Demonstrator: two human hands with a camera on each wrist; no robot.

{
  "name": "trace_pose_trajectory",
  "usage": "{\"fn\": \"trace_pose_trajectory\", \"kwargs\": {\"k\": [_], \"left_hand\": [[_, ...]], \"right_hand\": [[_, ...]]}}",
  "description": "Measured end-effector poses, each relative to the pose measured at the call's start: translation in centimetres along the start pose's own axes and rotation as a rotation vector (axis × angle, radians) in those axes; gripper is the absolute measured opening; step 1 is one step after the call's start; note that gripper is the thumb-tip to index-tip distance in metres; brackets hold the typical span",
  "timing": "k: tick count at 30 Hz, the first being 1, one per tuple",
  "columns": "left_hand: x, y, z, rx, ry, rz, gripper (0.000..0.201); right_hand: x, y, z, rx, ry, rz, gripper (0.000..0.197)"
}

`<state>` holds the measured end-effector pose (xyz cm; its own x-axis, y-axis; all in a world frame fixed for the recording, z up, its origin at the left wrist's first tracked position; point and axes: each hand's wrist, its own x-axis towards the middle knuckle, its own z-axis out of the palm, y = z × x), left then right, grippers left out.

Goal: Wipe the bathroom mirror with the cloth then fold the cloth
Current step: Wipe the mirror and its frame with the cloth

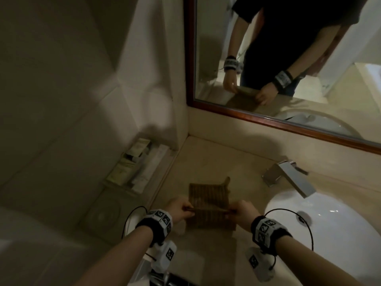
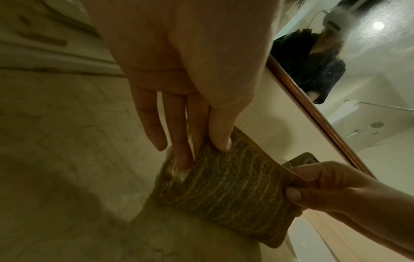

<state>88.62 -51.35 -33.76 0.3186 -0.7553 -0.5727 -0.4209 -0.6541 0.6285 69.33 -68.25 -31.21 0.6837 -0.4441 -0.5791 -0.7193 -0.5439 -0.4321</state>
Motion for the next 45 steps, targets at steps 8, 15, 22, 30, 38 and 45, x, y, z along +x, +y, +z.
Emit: {"fn": "trace_pose_trajectory", "kwargs": {"k": [8, 15, 22, 30, 38, 45], "left_hand": [[4.6, 1.0, -1.4, -0.114, 0.178, -0.084, 0.017], [8.3, 0.8, -0.7, -0.141, 0.451, -0.281, 0.026], [10.0, 2.3, 1.5, -0.205, 0.435, -0.402, 0.044], [9.1, 4.7, 0.2, -0.165, 0.262, -0.198, 0.006], [5.5, 8.4, -2.9, -0.046, 0.252, 0.091, 0.019], [5.0, 13.1, -10.9, -0.038, 0.573, 0.232, 0.021]], "right_hand": [[5.5, 0.8, -2.0, 0.156, 0.148, 0.115, 0.015], [10.3, 1.1, -2.3, 0.109, 0.227, 0.102, 0.019], [11.5, 2.6, -0.8, 0.075, 0.197, 0.067, 0.020], [10.6, 1.1, -2.7, -0.052, 0.146, -0.145, 0.065], [7.6, -2.7, -6.6, -0.059, -0.064, -0.179, 0.024], [4.0, -7.4, -14.5, -0.081, 0.230, -0.281, 0.018]]}}
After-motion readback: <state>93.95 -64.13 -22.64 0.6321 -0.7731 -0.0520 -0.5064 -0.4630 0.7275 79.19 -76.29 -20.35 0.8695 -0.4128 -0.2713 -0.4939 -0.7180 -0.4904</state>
